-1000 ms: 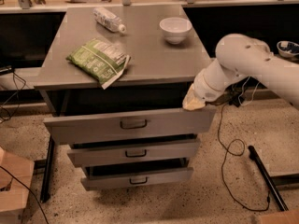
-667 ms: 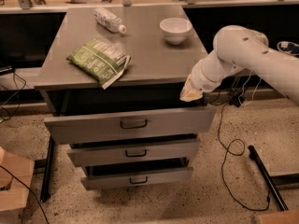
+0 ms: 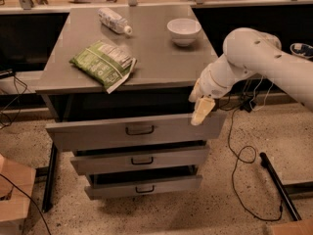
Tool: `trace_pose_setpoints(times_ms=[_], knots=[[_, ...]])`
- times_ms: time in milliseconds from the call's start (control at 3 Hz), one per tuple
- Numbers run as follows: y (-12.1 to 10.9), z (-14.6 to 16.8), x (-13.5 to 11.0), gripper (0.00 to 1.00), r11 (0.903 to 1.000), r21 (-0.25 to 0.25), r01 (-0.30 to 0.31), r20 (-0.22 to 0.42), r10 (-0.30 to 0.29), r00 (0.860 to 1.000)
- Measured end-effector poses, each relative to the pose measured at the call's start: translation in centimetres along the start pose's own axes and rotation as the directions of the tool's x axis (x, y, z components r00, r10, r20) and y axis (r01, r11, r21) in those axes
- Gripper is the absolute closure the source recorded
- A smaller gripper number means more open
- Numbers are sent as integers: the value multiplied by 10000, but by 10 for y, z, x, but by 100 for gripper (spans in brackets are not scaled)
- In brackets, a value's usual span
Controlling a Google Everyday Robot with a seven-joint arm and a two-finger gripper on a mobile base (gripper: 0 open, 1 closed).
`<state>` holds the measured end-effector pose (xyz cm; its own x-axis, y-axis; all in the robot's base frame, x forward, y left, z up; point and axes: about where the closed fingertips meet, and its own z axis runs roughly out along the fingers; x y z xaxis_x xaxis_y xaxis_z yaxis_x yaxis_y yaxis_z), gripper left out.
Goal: Close top drawer
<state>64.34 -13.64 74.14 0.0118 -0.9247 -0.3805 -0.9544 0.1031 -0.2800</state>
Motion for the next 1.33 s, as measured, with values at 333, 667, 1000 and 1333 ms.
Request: trace_pose_setpoints(times_ms=[333,667,1000,1333], knots=[[7,-4,-28,16,9946,104,1028,-370,-1024,9941],[31,4,-42,40,9853,-303,1680,-751,-1699,9826],[64,10,-40,63,9793,-807,1857,-833,-1923,9778],[90,8,-31,87,9726,-1431,1830,-66,-1859,9825]])
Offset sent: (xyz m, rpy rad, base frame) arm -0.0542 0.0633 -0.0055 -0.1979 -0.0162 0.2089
